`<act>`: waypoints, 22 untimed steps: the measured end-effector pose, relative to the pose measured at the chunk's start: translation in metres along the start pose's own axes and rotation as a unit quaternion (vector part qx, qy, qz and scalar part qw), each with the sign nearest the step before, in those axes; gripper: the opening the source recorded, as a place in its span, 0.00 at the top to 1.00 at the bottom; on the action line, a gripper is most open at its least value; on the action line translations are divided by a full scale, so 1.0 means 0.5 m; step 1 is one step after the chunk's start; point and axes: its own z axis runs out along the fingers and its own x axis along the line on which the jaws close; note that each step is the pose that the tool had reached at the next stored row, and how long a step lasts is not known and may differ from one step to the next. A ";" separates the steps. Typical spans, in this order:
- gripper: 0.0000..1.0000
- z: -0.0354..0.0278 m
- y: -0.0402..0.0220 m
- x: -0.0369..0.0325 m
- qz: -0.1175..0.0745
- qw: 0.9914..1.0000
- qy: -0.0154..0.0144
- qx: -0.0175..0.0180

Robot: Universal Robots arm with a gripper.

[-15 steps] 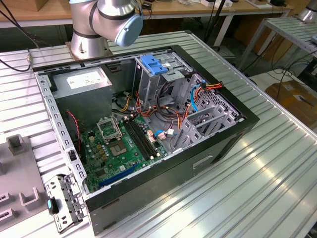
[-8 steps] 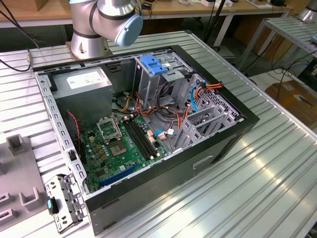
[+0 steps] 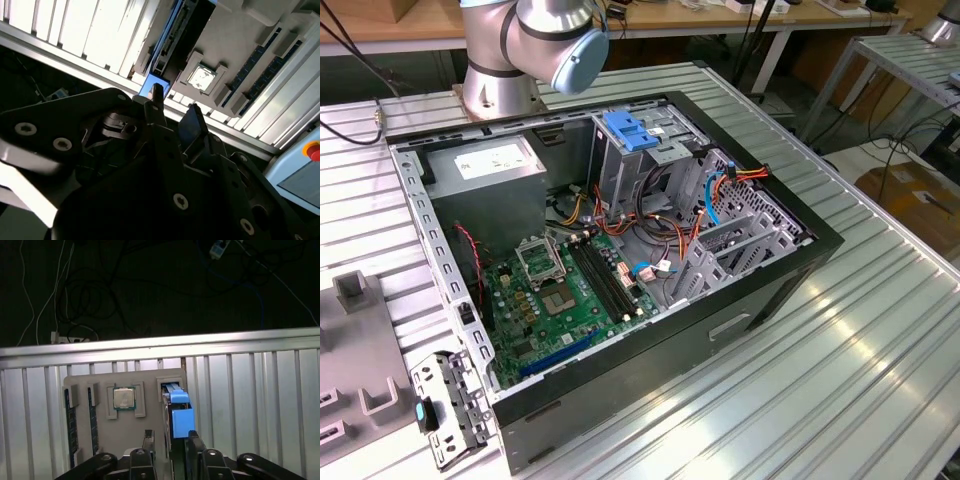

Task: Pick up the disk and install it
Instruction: 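Pick up the disk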

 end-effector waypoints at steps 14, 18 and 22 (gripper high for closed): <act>0.52 0.037 0.014 -0.014 0.003 1.000 -0.002 0.001; 0.52 0.046 0.016 -0.015 0.003 1.000 -0.004 0.001; 0.52 0.054 0.018 -0.015 0.004 1.000 -0.009 0.000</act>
